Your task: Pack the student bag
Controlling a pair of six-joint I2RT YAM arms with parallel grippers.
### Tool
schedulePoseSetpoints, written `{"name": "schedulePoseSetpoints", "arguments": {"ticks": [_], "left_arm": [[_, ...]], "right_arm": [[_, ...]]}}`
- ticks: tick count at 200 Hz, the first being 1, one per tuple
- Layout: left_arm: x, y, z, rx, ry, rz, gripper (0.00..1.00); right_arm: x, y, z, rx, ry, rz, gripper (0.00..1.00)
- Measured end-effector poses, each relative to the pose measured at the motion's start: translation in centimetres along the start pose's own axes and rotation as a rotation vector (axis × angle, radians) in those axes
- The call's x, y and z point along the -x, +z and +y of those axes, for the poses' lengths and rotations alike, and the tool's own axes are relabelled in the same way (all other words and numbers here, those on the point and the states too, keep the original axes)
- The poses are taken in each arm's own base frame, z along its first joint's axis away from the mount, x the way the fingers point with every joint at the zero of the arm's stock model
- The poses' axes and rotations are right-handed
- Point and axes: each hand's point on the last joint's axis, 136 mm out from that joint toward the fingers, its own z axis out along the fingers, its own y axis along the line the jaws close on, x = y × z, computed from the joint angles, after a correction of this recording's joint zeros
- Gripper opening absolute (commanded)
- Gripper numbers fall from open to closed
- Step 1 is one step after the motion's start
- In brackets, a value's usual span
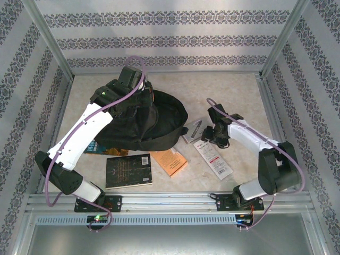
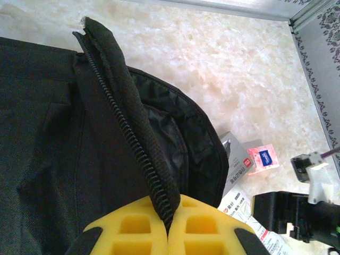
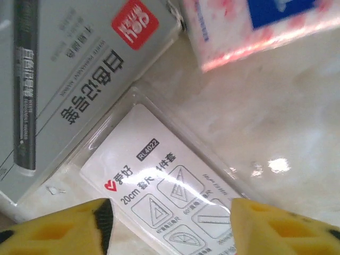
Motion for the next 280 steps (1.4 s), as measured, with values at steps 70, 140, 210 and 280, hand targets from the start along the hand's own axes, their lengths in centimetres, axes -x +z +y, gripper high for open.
{"name": "schedulePoseSetpoints", "arguments": {"ticks": [70,140,210,280], "left_arm": [[-0.3,0.3,-0.2,-0.017,0.0,0.01,0.0],[-0.8,0.7,-0.1,-0.019,0.0,0.019,0.0],[-0.7,0.7,-0.1,-0.02,0.0,0.017,0.0],[-0.8,0.8,-0.1,-0.018,0.0,0.02,0.0]], "right_arm": [[-3.6,2.6,-7.3,-0.007,0.271,0.134,0.8],[-6.5,3.0,-3.6,0.068,0.133,0.201,0.86],[-7.4,4.2,-0.5,-0.107,-0.157,0.258,0.89],[-7.5,4.3,0.9,-0.068,-0.167,0.29,0.59]]}}
